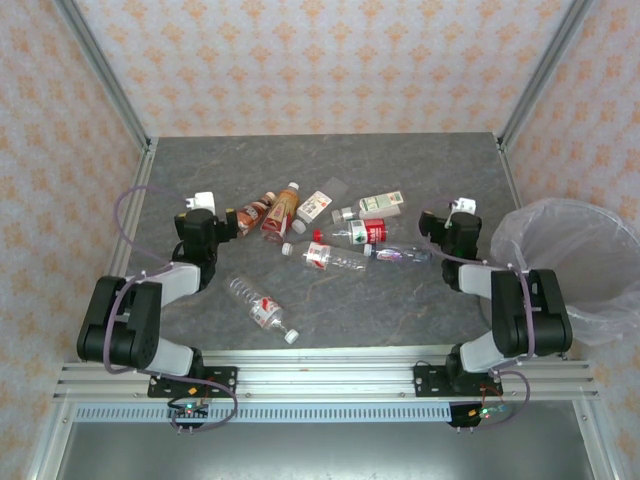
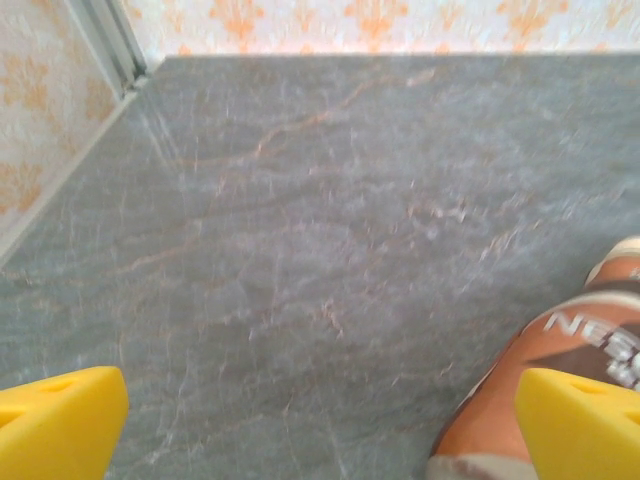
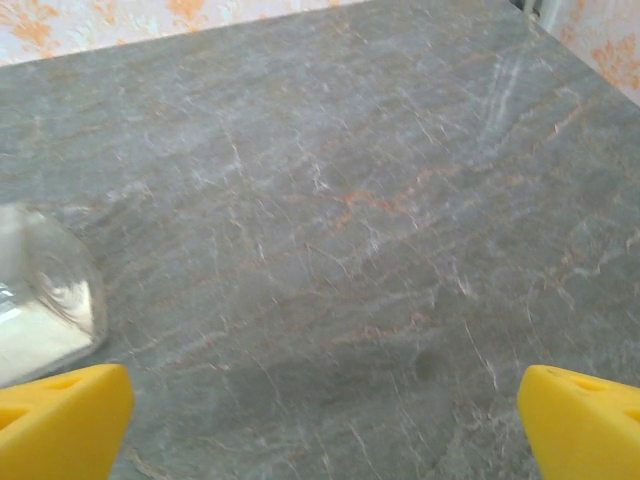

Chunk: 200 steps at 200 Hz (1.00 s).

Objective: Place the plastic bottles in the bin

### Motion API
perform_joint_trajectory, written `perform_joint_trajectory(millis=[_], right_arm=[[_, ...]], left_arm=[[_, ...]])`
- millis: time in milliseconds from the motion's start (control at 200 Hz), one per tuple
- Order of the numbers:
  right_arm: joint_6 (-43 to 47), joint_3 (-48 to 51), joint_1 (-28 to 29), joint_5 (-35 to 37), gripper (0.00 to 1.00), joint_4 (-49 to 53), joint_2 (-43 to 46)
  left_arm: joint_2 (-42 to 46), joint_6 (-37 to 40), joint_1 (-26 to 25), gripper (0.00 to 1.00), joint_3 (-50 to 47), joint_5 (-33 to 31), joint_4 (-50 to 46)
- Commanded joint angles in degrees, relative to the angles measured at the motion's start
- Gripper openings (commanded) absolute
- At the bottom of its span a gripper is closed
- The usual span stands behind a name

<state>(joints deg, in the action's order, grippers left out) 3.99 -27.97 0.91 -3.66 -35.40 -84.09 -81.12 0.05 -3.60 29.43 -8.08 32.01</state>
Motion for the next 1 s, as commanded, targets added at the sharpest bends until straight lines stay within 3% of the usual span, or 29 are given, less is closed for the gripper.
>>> perform_joint_trajectory(millis=[0,160,365,530,656,761,996], right_arm=[[2.08,-2.74,0.59,-2.76,0.99,6.8,3.7],[1.79,-4.94,1.77,-5.92,0.99,11.66,8.15],[-7.84,-8.69,3.3,-13.53,0.99,15.48,9.56],[-15.1,-11.53,5.25,-17.41,0.99,15.82,6.47],[-19.3,-11.59,6.5,-18.0,0.99,11.56,4.45],[-22.38,-11.85,7.24,-18.22,0.99,8.28,2.88],[-23.46,-12.38,8.14,-20.49,0.99,4.01,0.79]], left_arm=[[3.57,-0.17,0.34,1.0,0.8,-1.41,-5.1],[9.54,-4.46,0.19,1.0,3.23,-4.92,-12.39],[17.46,-25.45,-1.25,1.0,10.71,-8.81,-34.6],[20.58,-33.55,-6.59,1.0,14.2,-13.63,-50.62],[20.07,-39.73,-7.54,1.0,17.37,-4.79,-63.58],[20.56,-45.01,-8.99,1.0,18.13,-2.22,-73.42],[24.24,-55.27,-9.08,1.0,15.87,6.5,-81.79]])
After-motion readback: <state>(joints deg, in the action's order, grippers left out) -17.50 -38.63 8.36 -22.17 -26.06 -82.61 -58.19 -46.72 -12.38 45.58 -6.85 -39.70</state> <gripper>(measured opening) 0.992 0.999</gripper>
